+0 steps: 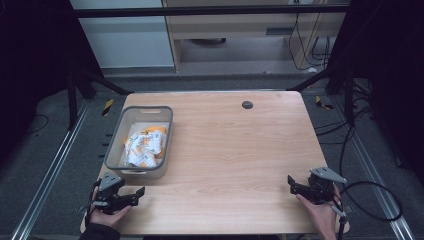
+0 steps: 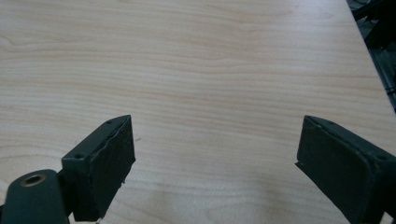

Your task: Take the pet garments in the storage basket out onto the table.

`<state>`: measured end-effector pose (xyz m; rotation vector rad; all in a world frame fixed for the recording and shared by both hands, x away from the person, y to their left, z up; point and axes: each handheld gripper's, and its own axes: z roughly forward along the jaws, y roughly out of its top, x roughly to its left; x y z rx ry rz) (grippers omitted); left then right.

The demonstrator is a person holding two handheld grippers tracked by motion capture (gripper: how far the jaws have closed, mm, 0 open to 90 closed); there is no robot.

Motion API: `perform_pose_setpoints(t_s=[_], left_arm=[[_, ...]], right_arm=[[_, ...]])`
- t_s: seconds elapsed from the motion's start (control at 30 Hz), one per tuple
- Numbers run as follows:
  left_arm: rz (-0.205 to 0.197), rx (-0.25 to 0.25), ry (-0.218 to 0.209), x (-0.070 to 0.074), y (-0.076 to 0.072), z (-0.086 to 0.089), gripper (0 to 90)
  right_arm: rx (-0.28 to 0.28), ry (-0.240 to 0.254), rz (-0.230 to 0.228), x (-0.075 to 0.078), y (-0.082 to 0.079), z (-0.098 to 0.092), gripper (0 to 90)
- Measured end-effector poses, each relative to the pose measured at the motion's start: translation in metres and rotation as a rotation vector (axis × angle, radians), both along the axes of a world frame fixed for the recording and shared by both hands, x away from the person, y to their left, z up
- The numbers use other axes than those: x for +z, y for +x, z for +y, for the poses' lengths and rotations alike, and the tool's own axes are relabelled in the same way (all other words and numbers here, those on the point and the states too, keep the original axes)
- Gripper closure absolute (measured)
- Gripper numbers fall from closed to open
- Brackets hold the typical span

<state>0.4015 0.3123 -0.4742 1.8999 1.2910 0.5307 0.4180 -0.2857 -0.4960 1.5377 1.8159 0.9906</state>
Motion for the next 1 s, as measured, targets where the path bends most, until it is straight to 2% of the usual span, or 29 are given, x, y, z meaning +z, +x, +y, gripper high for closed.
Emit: perform_pose_setpoints(t_s=[0.07,0.17,0.3,0.47,0.57,0.73,1.0], left_arm=[[-0.021,0.009,-0.015,0.006,-0.003,0.0,14.5],[-0.04,0.019,-0.026,0.013,-0.006,0.002,14.4],[-0.047,0.038,-0.052,0.018,-0.008,0.008,14.2],[-0.063,0.053,-0.086,0.028,-0.01,0.015,14.3],[-0.086,0.058,-0.105,0.039,-0.011,0.017,14.1],[-0.111,0.068,-0.119,0.054,-0.01,0.022,14.1],[-0.124,0.058,-0.128,0.07,-0.006,0.025,14.0]], right_arm=[[0.006,-0.003,-0.001,0.0,-0.001,0.001,13.5],[0.018,-0.011,-0.026,0.002,-0.003,0.004,13.6],[0.029,-0.017,-0.041,0.004,-0.004,0.006,13.6],[0.033,-0.021,-0.043,0.004,-0.003,0.007,12.9],[0.034,-0.023,-0.038,0.003,-0.002,0.008,12.5],[0.041,-0.027,-0.037,0.003,-0.001,0.01,12.5],[0.026,-0.031,-0.048,0.005,-0.002,0.008,12.5]])
